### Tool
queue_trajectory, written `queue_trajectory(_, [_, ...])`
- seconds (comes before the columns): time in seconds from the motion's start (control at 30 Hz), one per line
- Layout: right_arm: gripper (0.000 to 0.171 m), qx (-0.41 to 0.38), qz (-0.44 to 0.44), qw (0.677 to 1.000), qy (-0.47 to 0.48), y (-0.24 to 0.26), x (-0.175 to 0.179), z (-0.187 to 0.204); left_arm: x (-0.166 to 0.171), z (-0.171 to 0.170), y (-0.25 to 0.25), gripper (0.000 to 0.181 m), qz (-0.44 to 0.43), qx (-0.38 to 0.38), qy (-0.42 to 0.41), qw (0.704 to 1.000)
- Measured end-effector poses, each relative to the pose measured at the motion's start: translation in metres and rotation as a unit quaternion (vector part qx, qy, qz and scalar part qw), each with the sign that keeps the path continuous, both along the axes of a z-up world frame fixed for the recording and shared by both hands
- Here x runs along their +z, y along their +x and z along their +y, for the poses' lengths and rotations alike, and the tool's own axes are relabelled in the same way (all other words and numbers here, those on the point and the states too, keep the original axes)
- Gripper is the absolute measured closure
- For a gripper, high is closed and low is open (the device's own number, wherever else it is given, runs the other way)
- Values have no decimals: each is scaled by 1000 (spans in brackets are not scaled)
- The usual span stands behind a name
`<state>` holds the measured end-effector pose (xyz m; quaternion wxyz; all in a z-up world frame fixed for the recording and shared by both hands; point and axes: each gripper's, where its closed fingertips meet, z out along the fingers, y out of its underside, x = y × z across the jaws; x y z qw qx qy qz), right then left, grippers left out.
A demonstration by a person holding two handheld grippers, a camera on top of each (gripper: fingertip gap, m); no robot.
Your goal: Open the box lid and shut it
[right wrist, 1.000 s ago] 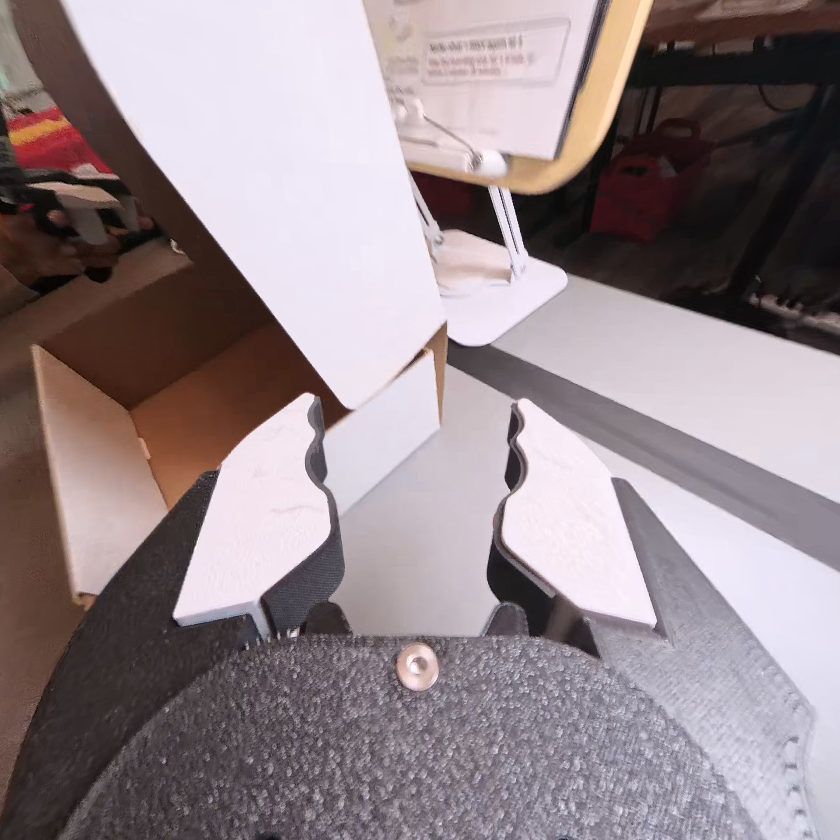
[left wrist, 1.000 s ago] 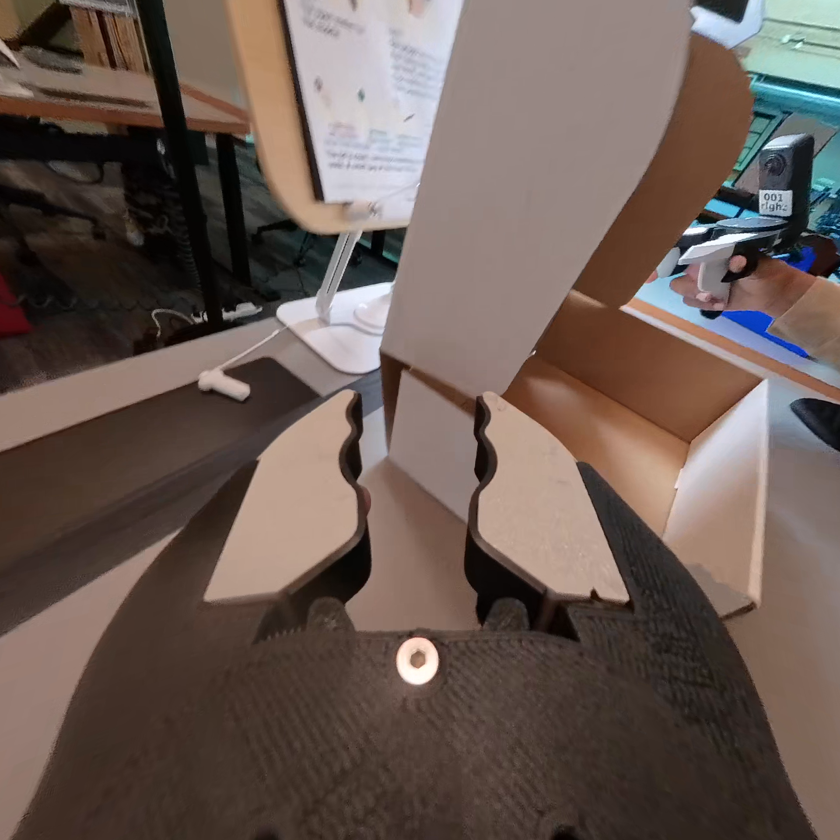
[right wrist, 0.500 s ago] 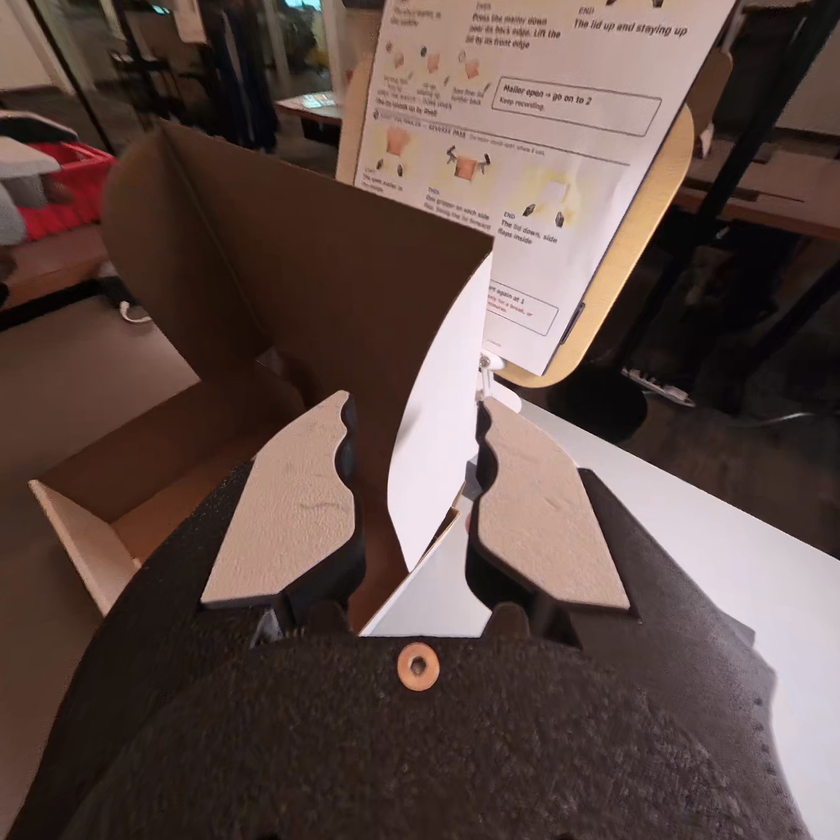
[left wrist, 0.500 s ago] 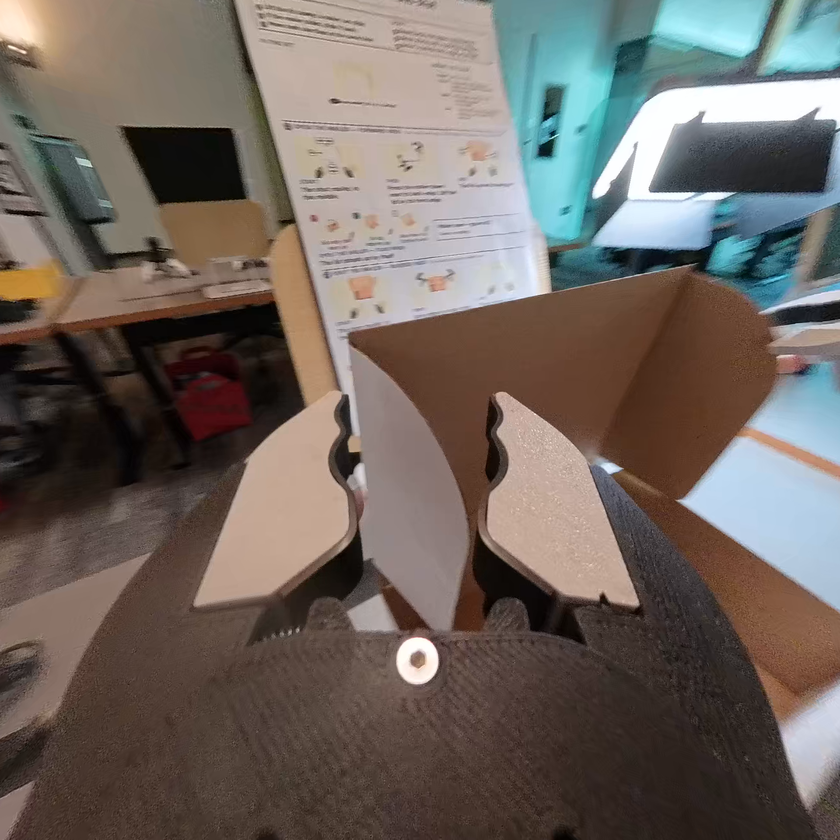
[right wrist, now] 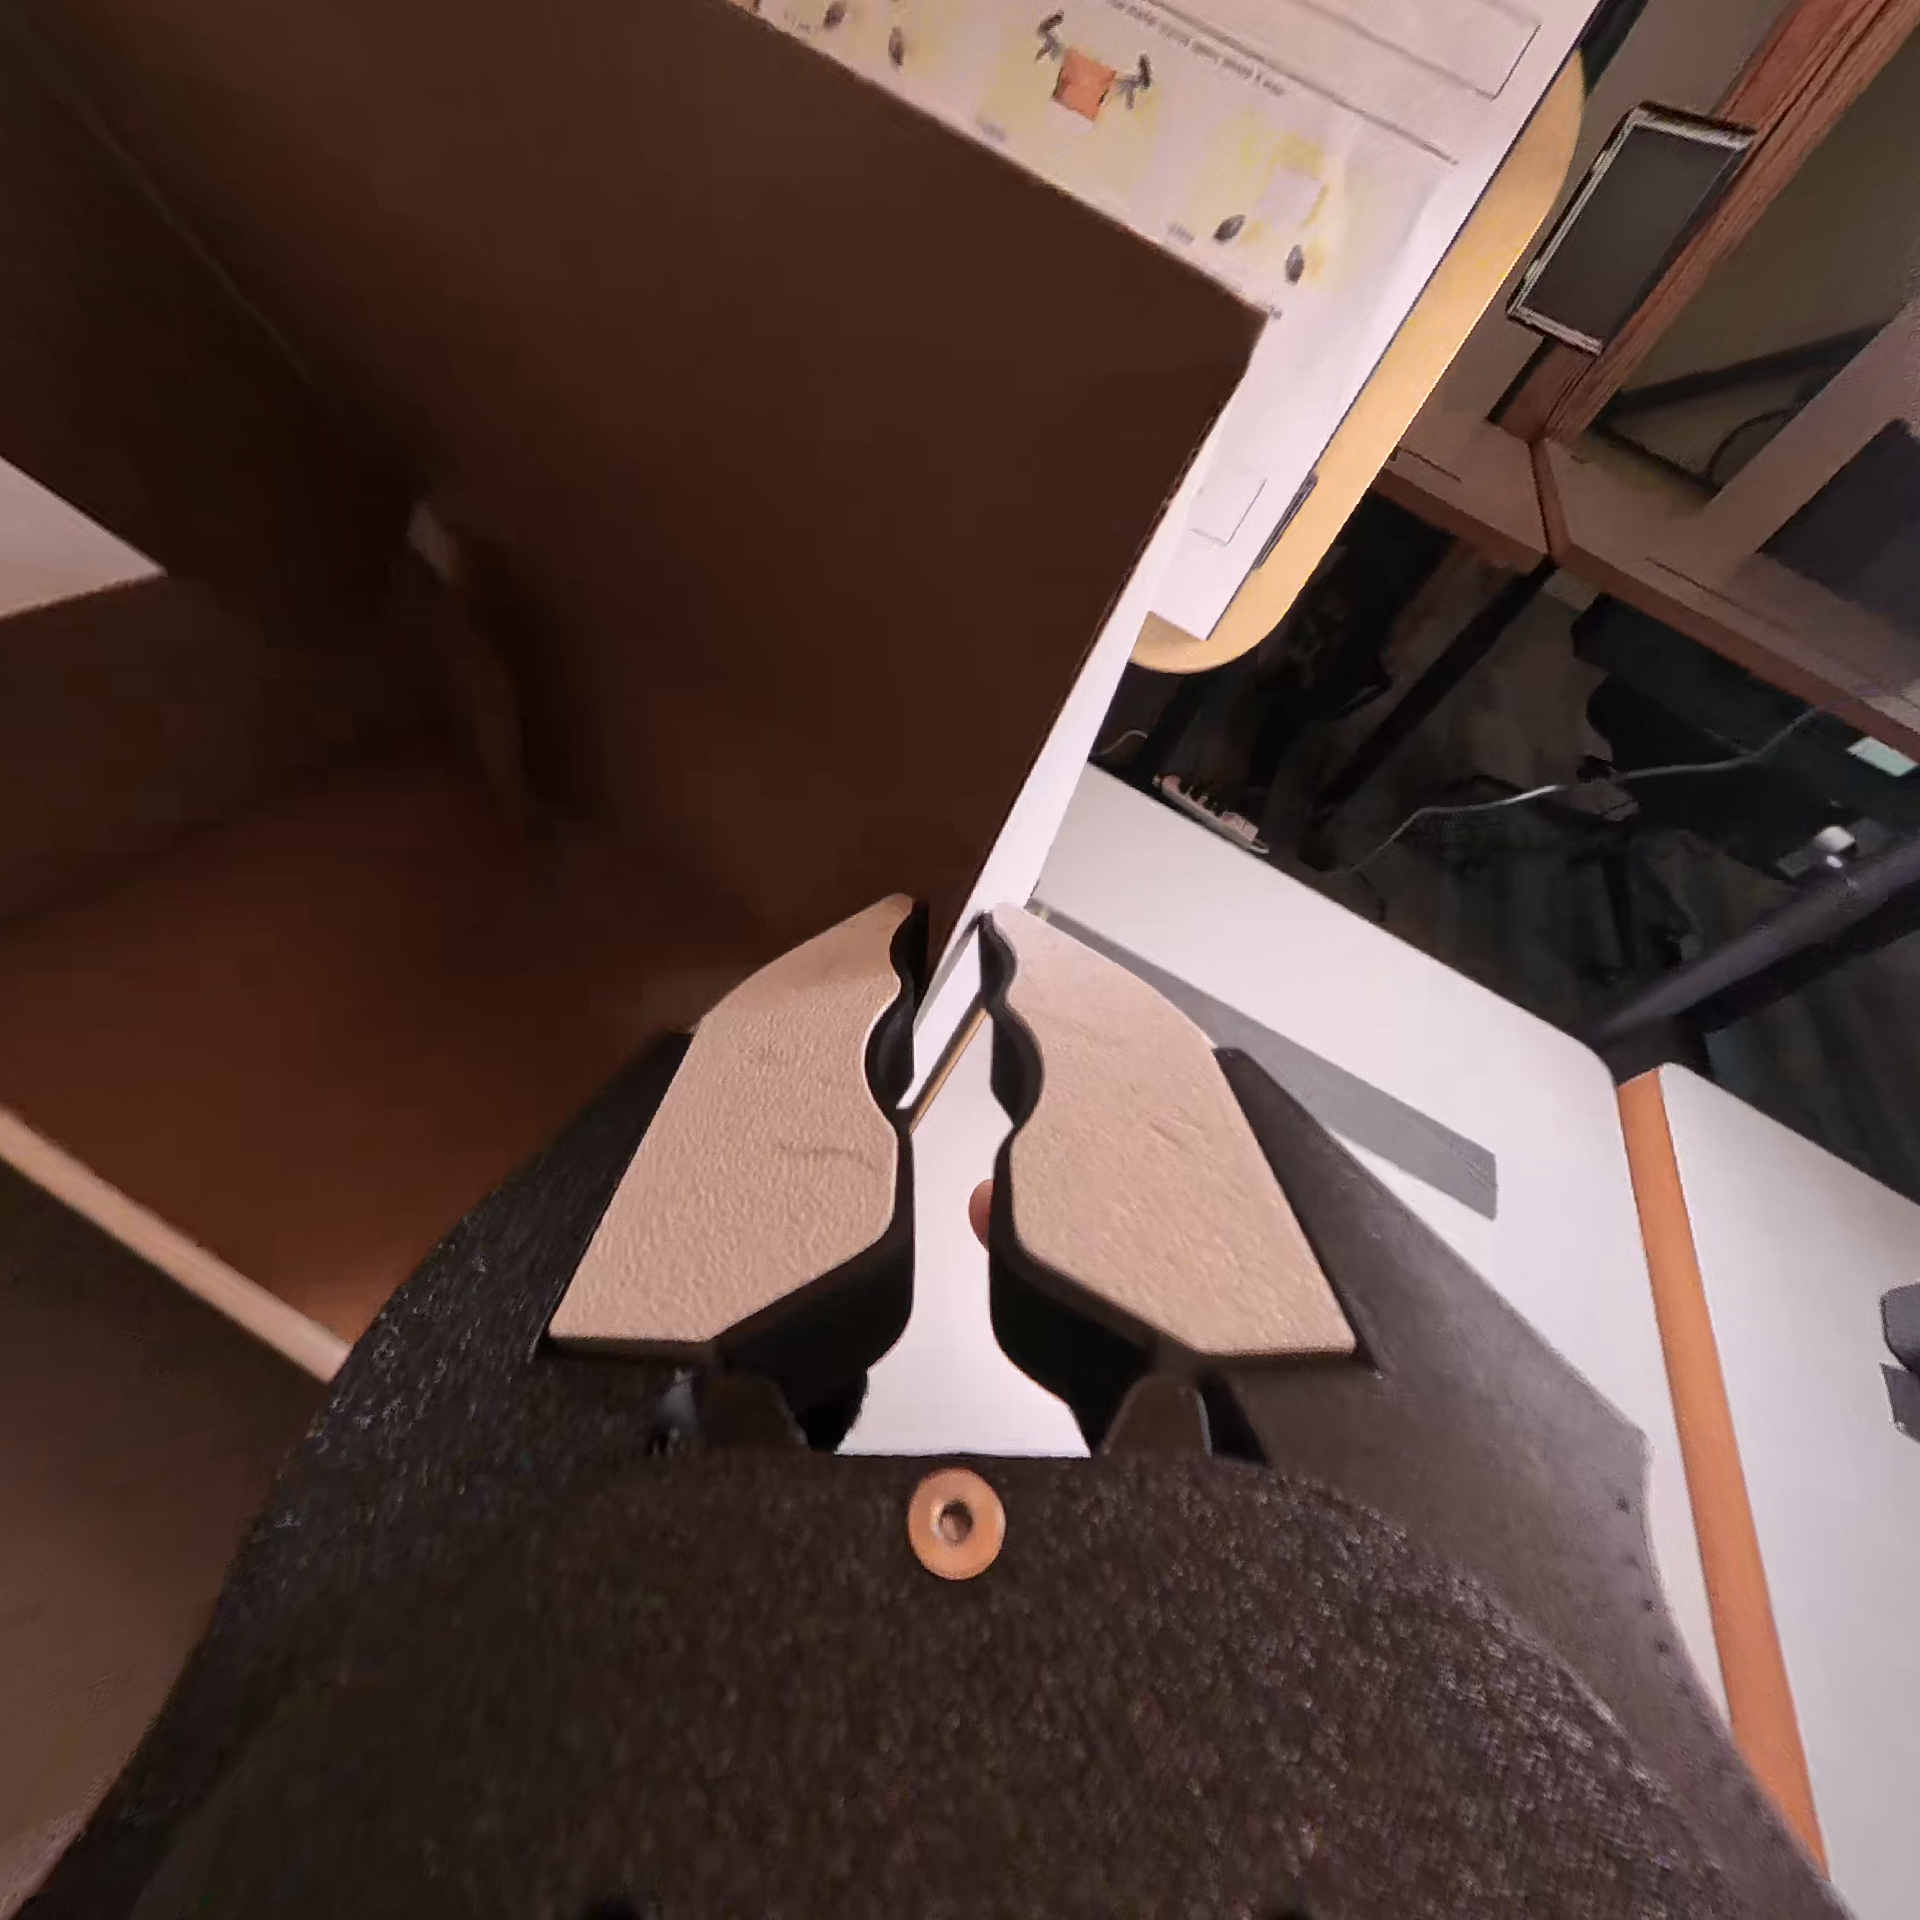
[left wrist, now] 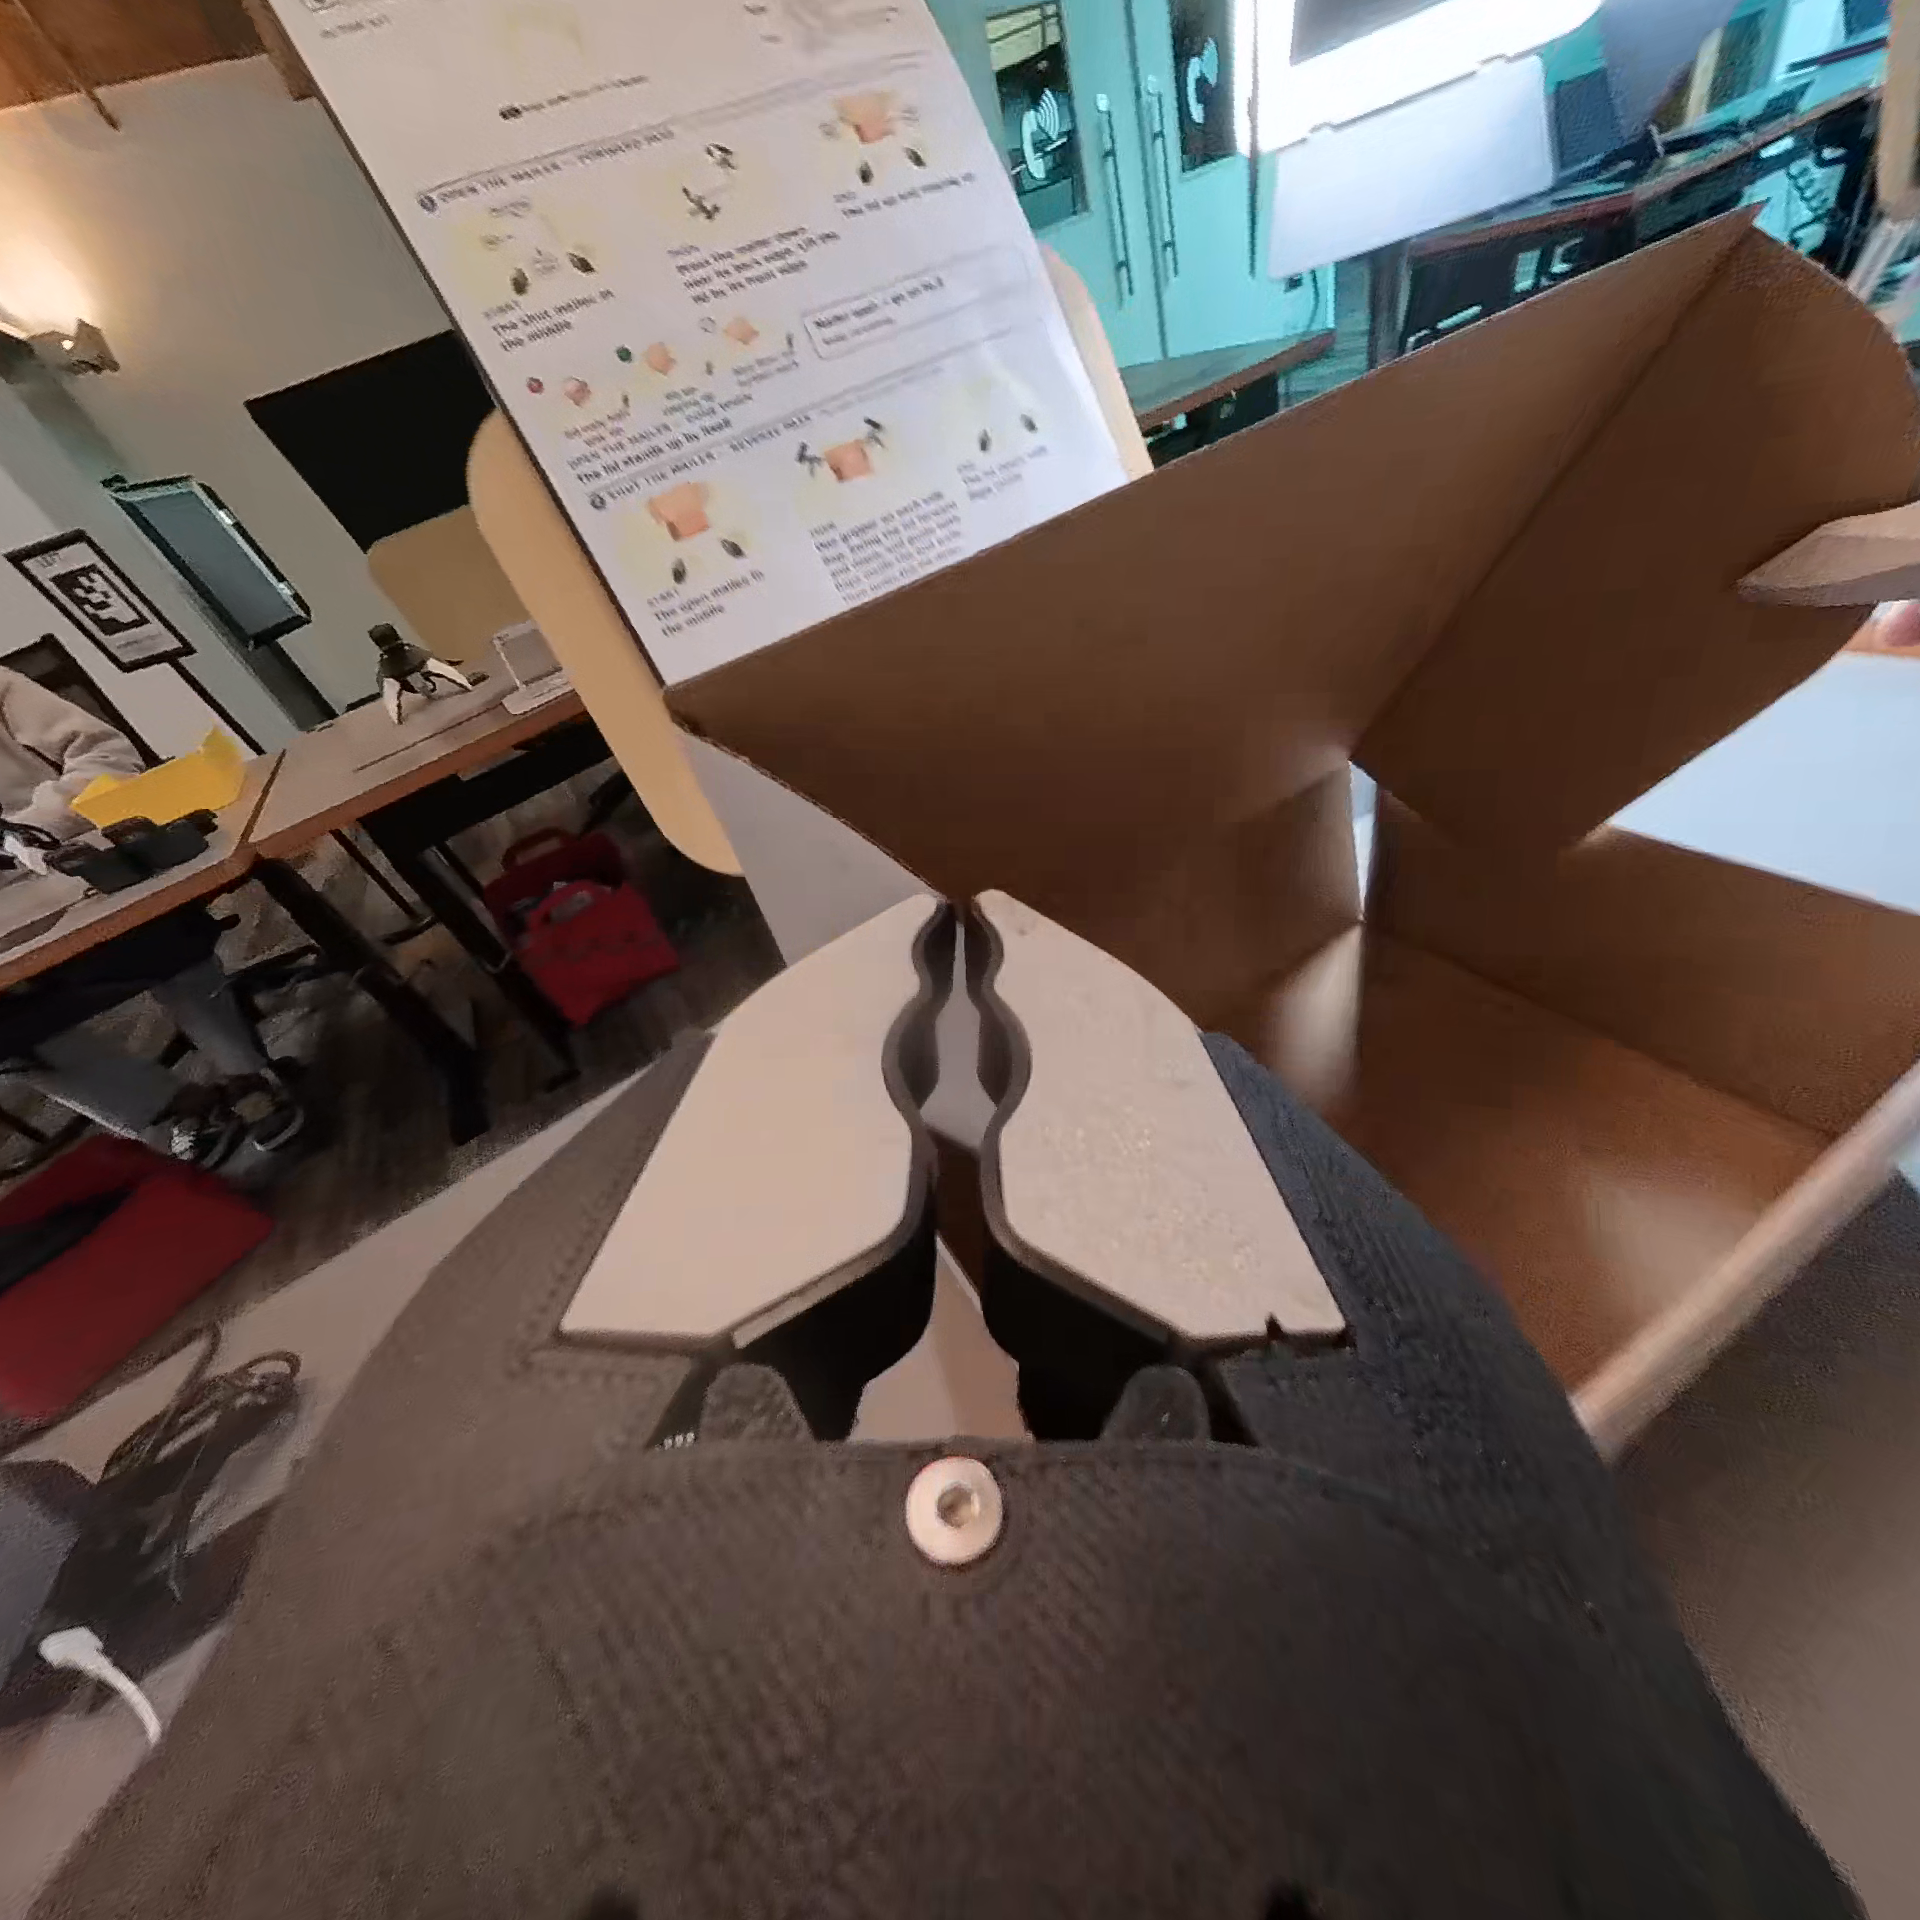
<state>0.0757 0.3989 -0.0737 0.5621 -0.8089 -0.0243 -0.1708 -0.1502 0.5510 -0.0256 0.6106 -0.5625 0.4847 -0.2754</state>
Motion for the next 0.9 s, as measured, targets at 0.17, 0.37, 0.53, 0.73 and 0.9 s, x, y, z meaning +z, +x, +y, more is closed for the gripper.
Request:
queue_trajectory(0.17, [163, 5, -14, 1000, -24, -15, -40, -24, -29, -18, -21, 179, 7, -2, -7, 1000])
queue_trajectory(0.37, [161, 13, -59, 996, -67, -26, -70, -37, -62, -25, -34, 147, 13, 29, -34, 999])
queue_trajectory(0.53, [158, 38, -41, 995, -83, -29, -85, -39, -74, -15, -33, 155, 29, 62, -27, 997])
queue_trajectory(0.73, [138, 71, -12, 995, -75, -41, -89, -57, -111, -21, -43, 168, 125, 84, 57, 987])
queue_trajectory(0.9, [124, 87, -30, 995, -25, -49, -53, -76, -135, -48, -57, 139, 167, -5, 11, 986])
